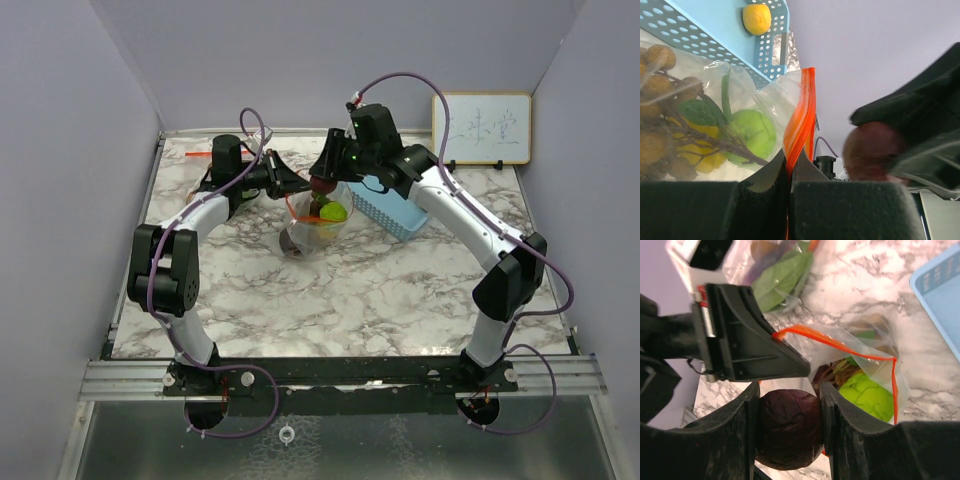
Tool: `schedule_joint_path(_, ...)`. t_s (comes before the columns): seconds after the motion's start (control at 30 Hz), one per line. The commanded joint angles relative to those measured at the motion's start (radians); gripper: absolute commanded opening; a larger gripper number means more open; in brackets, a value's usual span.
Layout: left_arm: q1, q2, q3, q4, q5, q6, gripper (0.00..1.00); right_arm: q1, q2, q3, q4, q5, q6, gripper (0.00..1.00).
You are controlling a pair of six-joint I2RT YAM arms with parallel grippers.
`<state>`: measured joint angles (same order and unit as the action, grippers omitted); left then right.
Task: Place the food in the zip-top bag and seal the zipper
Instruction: Place the fake fruit in the zipper food storage bag.
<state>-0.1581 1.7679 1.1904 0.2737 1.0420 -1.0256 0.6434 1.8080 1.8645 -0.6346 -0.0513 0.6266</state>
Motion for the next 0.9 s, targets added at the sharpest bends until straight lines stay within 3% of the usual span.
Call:
schedule_joint_path(0.0,0.005,-0.021,0.044,-0.007,0.004,0.02,0.0,-0.009,0.019,-0.06,-0.01,-0.028,0.035,0.23)
schedule_joint_path(0.23,0.005,-0.018,0.05,-0.015,0.001,0.026,0.0,-0.008,0.026,-0.03,-0.056,-0.008,-0.022,0.76)
schedule_joint_path(0.43,0.005,-0.006,0.058,-0.013,0.004,0.025,0.0,-0.012,0.001,0.031,-0.11,0.148,-0.065,0.99)
schedule_joint_path(0.5,0.004,-0.008,0.055,-0.011,0.004,0.024,0.0,-0.035,-0.004,0.058,-0.165,0.231,-0.063,1.0)
schedule_joint_path(0.67,0.005,-0.009,0.049,0.003,0.014,0.015,0.0,-0.213,0.001,-0.01,-0.249,0.242,-0.034,0.99)
schedule_joint_path(0.87,0.005,-0.013,0.039,0.048,0.025,-0.015,0.0,-0.286,0.115,-0.066,-0.279,0.417,-0.1,0.98)
